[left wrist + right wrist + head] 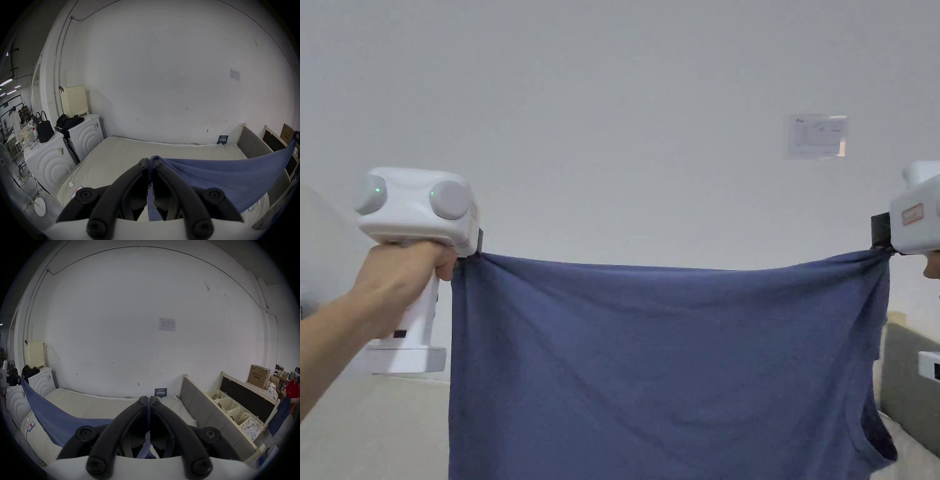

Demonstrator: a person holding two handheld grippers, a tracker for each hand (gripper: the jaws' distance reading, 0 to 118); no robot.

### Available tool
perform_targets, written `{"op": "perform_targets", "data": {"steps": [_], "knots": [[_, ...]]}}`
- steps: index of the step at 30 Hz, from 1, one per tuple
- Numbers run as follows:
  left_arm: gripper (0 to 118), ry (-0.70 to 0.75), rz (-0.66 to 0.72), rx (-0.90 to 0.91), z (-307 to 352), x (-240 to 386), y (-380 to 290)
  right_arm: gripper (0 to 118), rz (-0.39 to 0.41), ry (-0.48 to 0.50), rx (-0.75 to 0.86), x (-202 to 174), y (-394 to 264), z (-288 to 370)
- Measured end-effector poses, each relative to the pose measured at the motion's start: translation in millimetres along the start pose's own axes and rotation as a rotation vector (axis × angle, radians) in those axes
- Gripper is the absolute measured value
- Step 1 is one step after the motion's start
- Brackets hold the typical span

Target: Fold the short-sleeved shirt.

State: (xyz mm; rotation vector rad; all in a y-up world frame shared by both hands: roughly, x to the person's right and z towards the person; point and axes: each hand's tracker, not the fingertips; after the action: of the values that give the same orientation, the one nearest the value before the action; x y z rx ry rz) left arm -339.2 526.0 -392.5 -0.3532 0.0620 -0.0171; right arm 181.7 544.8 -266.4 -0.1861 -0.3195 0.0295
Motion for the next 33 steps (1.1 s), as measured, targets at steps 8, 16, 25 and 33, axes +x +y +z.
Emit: {"op": "perform_targets", "data": {"steps": [8,16,25,33], "knots": [[3,0.032,-0.013,0.003,-44.7,16.7,20.9,4,0.014,-0.004,0.010,-7.2,13.4,-45.8],[3,0.047,-0.021,0.008,-116.9,44.7,47.2,4,0.020,-0.024,-0.009,-19.3,18.9,-128.7],[3,0.095,-0.045,-0.001,-218.9,70.4,62.3,4,0.045,-0.052,-0.023,-44.8,27.1,-237.2],[3,0.133,-0.043,-0.006,-296.9,79.8,48.1,4,0.065,-0.054,-0.034,-73.9,8.3,-301.2]]}}
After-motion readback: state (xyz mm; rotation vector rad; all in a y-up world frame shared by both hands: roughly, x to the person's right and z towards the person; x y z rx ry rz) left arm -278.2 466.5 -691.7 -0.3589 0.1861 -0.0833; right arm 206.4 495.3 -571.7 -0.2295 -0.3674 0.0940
